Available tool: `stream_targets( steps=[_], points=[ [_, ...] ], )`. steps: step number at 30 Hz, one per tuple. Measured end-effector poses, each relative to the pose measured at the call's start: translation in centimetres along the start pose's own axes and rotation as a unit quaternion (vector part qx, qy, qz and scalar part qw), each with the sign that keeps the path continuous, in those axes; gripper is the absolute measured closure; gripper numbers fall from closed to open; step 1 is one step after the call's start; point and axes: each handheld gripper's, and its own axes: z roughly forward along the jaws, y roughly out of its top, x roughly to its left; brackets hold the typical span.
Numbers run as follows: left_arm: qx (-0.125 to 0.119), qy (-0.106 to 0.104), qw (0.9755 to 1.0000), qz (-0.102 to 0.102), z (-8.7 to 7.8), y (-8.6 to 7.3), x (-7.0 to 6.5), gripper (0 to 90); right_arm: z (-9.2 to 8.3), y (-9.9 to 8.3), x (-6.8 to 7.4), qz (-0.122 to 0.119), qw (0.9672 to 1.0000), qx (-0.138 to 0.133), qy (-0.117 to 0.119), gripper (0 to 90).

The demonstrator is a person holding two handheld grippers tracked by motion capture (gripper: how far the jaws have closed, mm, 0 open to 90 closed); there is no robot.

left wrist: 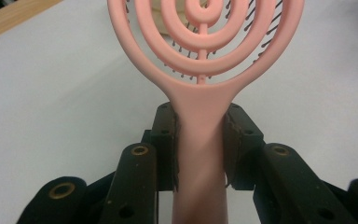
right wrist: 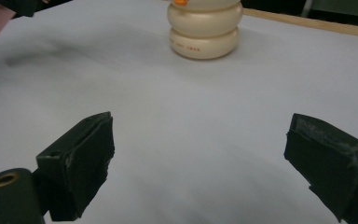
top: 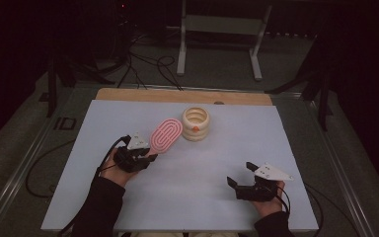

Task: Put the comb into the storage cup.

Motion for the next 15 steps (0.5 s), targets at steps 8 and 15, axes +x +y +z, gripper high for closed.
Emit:
stream_targets(
  steps=[8,15],
  points=[
    [-0.006,-0.003,1.0,0.006,0.0,0.2,-0.4,70.1,0.8,1.9,0.3,0.007,0.9998,-0.01,0.017,7.9],
    [-0.01,-0.006,0.9999,0.008,0.2,0.2,-0.7,70.1,2.3,3.4,0.9,-0.002,0.9995,0.002,0.031,7.9]
  ],
)
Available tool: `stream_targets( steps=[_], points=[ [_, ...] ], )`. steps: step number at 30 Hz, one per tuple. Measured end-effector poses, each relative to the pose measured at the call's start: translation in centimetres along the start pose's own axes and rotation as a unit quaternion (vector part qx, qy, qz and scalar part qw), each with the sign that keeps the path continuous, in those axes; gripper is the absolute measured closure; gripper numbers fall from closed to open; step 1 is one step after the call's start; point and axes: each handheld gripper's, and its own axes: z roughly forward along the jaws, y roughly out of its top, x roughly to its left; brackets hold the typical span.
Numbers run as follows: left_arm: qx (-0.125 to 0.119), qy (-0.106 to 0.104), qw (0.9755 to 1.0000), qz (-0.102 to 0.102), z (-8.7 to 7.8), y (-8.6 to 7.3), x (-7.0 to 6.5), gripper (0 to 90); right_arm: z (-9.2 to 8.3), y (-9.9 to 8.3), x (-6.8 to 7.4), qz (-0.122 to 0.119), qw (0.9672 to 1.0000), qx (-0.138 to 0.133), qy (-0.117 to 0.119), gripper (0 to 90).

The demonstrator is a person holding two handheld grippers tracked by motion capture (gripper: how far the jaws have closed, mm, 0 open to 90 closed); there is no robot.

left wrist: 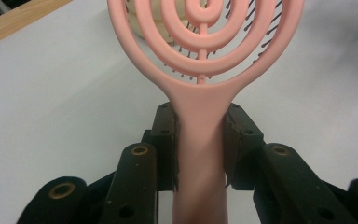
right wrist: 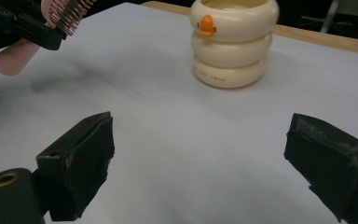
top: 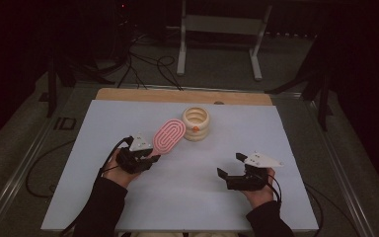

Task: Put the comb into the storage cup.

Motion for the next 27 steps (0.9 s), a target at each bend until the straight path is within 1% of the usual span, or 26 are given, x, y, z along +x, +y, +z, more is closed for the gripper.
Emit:
stream_targets(
  steps=[2,5,8,11,13,18,20,23,27],
  points=[
    [0.0,0.0,1.0,0.001,0.0,0.0,0.0,70.1,0.4,0.4,0.2,-0.003,1.0,0.003,0.004,7.9],
    [-0.003,0.0,1.0,0.001,0.0,0.1,-0.1,70.1,0.8,0.8,0.6,-0.006,0.9999,0.007,0.005,7.9],
    [-0.007,0.001,1.0,0.004,-0.1,0.1,-0.2,70.1,1.8,1.8,1.3,-0.018,0.9997,0.016,0.01,7.9],
    [-0.009,0.0,1.0,0.002,-0.2,0.1,-0.3,70.1,2.3,2.2,1.6,-0.022,0.9995,0.019,0.015,7.9],
    [-0.01,0.0,1.0,0.002,-0.2,0.0,-0.3,70.1,2.7,2.5,1.8,-0.022,0.9993,0.022,0.021,7.9],
    [-0.012,-0.001,0.9999,0.006,-0.2,0.0,-0.3,70.1,3.5,3.1,2.0,-0.023,0.999,0.033,0.018,7.9],
    [-0.015,0.0,0.9999,0.006,-0.2,0.0,-0.4,70.1,3.9,3.5,2.2,-0.023,0.999,0.032,0.02,7.9],
    [-0.017,0.0,0.9998,0.005,-0.2,0.0,-0.4,70.1,4.1,4.0,2.3,-0.016,0.999,0.031,0.029,7.9],
    [-0.022,0.0,0.9997,0.007,-0.3,0.1,-0.5,70.1,4.3,4.4,2.3,-0.015,0.9989,0.027,0.035,7.9]
  ],
)
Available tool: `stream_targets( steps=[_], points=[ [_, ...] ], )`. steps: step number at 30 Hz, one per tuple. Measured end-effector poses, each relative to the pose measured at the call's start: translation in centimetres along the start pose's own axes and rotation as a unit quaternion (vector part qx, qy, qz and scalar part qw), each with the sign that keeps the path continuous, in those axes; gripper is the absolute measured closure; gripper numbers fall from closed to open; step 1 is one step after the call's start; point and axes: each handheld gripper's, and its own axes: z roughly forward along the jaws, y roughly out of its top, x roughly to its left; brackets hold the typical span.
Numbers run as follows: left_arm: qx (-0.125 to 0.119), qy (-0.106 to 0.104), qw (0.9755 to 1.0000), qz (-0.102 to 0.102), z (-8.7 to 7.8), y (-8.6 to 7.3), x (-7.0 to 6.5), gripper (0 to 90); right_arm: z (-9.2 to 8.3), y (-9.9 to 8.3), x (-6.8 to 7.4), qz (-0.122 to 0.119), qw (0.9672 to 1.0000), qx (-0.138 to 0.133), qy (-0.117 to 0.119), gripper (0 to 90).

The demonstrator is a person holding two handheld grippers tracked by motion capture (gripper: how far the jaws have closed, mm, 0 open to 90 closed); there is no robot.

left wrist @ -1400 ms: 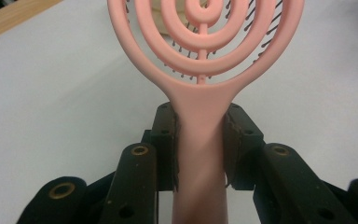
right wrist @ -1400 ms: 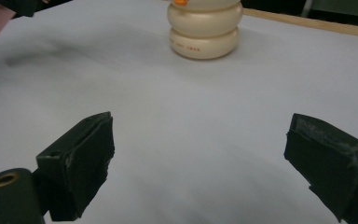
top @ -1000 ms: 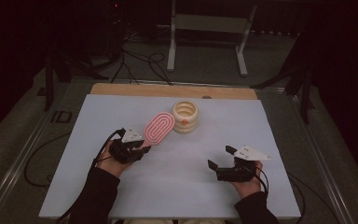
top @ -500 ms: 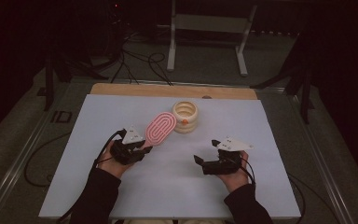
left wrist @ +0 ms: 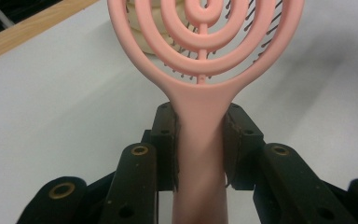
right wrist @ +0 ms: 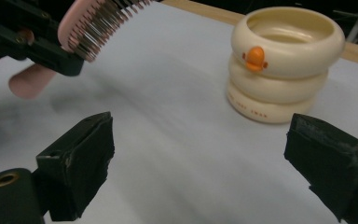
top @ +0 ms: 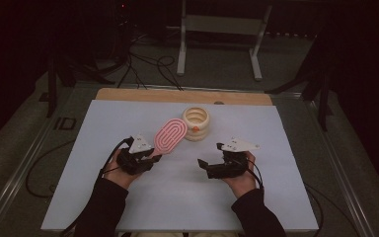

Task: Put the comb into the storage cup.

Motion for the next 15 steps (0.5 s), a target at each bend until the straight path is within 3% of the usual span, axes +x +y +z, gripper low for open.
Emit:
stream_targets(
  steps=[8,10,15],
  points=[
    [-0.006,0.004,1.0,0.007,0.0,0.1,-0.3,70.1,0.4,1.2,0.2,0.015,0.9995,-0.008,0.026,7.9],
    [-0.009,0.005,0.9999,0.009,0.0,0.2,-0.5,70.1,0.7,1.9,0.5,0.023,0.9987,-0.011,0.043,7.8],
    [-0.012,0.009,0.9998,0.012,0.0,0.2,-0.6,70.1,0.9,2.4,0.7,0.024,0.9985,-0.009,0.048,7.2]
  ],
)
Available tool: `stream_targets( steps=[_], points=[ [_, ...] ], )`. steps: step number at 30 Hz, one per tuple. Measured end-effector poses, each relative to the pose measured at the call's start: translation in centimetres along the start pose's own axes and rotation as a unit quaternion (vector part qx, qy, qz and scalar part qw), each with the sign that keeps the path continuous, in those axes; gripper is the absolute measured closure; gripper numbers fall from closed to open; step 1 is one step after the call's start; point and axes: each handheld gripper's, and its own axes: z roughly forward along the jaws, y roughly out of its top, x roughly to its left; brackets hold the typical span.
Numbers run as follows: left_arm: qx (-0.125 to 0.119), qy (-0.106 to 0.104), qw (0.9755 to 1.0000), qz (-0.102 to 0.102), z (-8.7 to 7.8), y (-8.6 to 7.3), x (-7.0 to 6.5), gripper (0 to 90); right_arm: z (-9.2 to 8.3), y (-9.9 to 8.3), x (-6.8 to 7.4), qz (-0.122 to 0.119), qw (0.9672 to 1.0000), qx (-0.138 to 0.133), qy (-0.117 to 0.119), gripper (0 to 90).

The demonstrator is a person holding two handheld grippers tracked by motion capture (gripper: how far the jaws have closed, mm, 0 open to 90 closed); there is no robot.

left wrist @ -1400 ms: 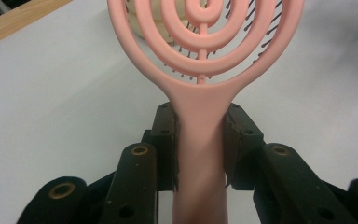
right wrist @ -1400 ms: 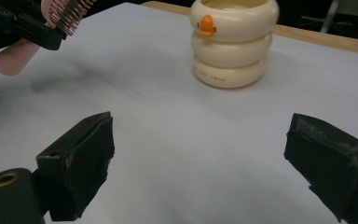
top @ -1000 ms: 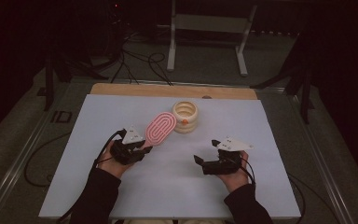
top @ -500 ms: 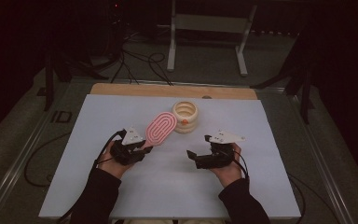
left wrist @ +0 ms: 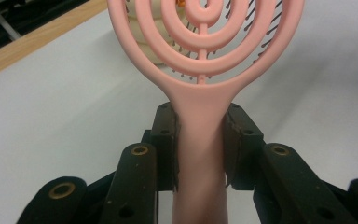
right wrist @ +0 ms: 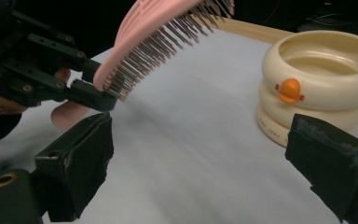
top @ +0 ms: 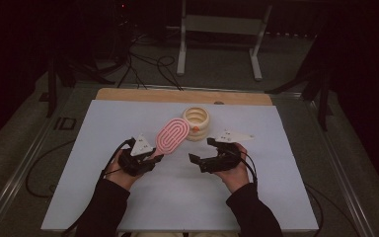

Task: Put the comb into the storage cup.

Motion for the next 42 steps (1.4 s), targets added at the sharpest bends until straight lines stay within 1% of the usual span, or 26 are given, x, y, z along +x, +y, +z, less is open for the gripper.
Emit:
stream_targets(
  steps=[1,2,5,8,10,15,16,18,25,28,31,38,42],
  points=[
    [0.0,0.001,1.0,0.003,0.0,0.0,0.0,70.1,0.0,0.0,0.0,0.0,1.0,0.0,0.0,7.2],
    [-0.001,0.002,1.0,0.003,0.0,0.0,-0.1,70.1,0.2,0.3,0.2,0.003,0.9999,0.002,0.01,7.0],
    [-0.004,0.002,1.0,0.002,0.1,0.0,-0.1,70.1,0.4,0.7,0.5,0.003,1.0,0.002,0.009,7.0],
    [-0.005,0.002,1.0,0.004,0.2,0.0,-0.3,70.1,0.8,1.2,0.8,0.006,0.9999,-0.003,0.015,7.0],
    [-0.004,0.002,1.0,0.006,0.2,0.0,-0.3,70.1,1.1,1.5,0.9,0.004,0.9999,-0.001,0.011,7.0],
    [-0.007,0.003,0.9999,0.008,0.3,0.0,-0.5,70.1,1.4,1.7,1.1,0.008,0.9998,-0.005,0.016,7.0],
    [-0.008,0.004,0.9999,0.008,0.3,0.0,-0.5,70.1,1.6,1.9,1.1,0.015,0.9996,-0.007,0.021,7.1],
    [-0.009,0.004,0.9999,0.009,0.3,0.0,-0.6,70.1,1.8,2.0,1.1,0.02,0.9995,-0.01,0.023,7.1],
    [-0.012,0.004,0.9998,0.015,0.4,0.0,-0.9,70.1,2.4,2.2,1.2,0.028,0.9993,-0.006,0.026,7.1],
    [-0.014,0.004,0.9998,0.015,0.4,0.1,-1.0,70.1,2.8,2.5,1.3,0.035,0.9989,-0.006,0.031,7.1],
    [-0.018,0.004,0.9997,0.017,0.4,0.1,-1.1,70.1,3.1,2.7,1.5,0.037,0.9988,-0.006,0.033,7.1],
    [-0.025,0.004,0.9994,0.024,0.3,0.2,-1.4,70.1,3.8,3.0,1.6,0.052,0.9979,-0.008,0.038,7.2],
    [-0.027,0.003,0.9993,0.027,0.2,0.3,-1.5,70.1,4.0,3.1,1.6,0.053,0.9978,-0.005,0.039,7.8]
  ],
)
